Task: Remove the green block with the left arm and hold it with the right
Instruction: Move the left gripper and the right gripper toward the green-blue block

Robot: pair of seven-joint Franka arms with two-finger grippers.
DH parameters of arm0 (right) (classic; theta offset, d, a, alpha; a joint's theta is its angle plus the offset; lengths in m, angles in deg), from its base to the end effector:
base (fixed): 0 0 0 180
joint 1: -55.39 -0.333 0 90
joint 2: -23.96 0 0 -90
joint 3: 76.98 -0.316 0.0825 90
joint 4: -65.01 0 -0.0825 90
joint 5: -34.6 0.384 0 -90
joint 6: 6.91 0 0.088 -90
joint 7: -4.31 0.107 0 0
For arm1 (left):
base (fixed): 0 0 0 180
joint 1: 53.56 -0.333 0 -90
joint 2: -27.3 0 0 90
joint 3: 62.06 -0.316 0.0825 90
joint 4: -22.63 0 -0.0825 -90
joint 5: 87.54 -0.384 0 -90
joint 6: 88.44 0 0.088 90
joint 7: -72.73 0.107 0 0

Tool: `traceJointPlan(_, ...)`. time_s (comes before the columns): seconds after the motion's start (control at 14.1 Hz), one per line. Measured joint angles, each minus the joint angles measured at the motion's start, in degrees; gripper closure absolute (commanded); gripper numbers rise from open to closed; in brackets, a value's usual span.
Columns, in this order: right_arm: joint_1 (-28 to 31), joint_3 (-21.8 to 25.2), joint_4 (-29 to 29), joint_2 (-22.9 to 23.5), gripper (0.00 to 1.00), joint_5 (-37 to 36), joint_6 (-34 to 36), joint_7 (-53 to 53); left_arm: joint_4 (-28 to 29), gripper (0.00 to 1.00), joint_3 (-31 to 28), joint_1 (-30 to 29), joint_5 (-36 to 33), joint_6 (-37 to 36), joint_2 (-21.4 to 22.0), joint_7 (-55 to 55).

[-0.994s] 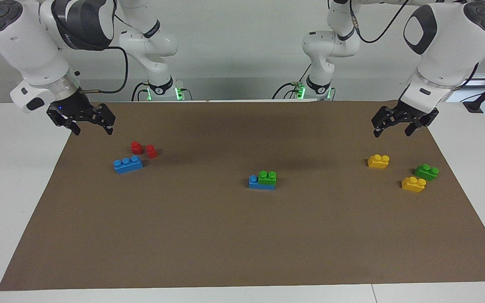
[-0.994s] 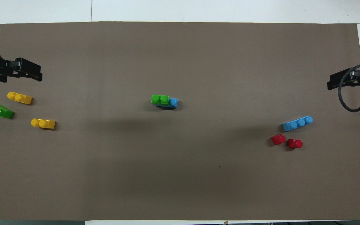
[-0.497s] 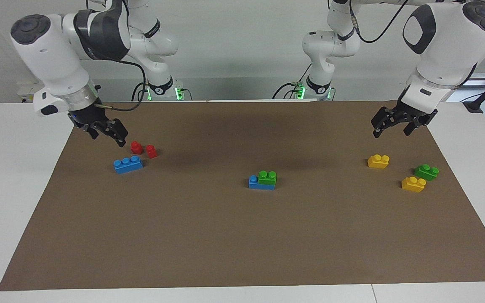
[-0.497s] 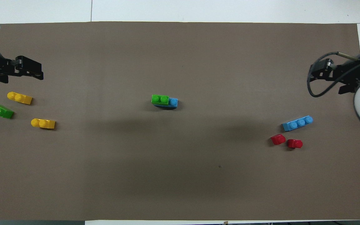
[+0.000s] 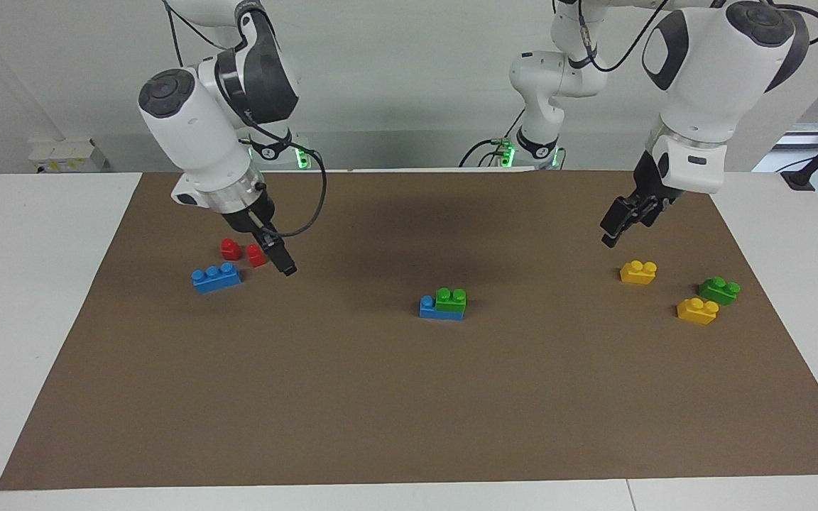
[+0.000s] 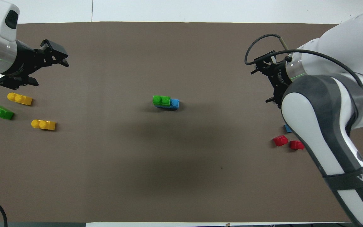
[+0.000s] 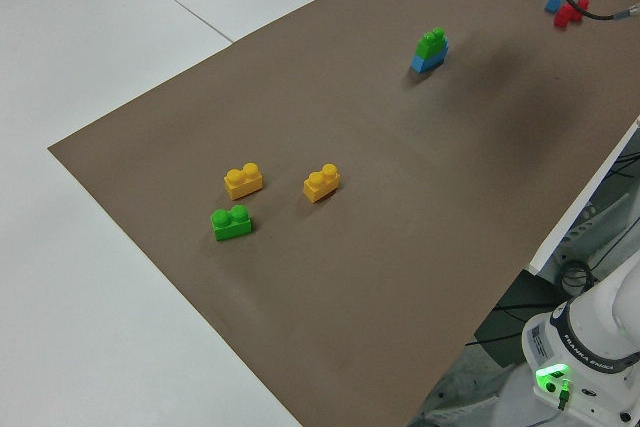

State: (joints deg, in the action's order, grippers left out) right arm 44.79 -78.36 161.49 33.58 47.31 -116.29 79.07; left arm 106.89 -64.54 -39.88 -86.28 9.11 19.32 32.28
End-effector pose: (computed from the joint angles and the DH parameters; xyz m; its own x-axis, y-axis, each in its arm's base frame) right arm 0.6038 0.1433 0.5035 0.3974 -0.8967 -0.1948 -0.9174 -0.3840 -0.1040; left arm 0.5976 -0.1224 0.6036 0.8693 0.4907 0.0602 0.4865 -0.8707 0.0723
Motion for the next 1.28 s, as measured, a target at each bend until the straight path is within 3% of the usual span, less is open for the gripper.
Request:
traceJointPlan(0.43,-4.11,0.01,3.59,4.15,0.06,12.2,-10.66,15.9,8.23,0.0,0.23,7.89,0.08,8.52,3.48,-30.87)
traceJointPlan(0.92,-8.2,-0.01,2.8,10.79,0.05,17.6,-15.22,16.88,12.2,0.0,0.27,14.52,1.77,12.47,4.72,-56.04)
traceJointPlan(1.28,-10.92,-0.01,2.4,14.9,0.05,21.17,-22.38,16.94,16.06,0.0,0.33,19.24,1.92,17.39,2.91,-65.53)
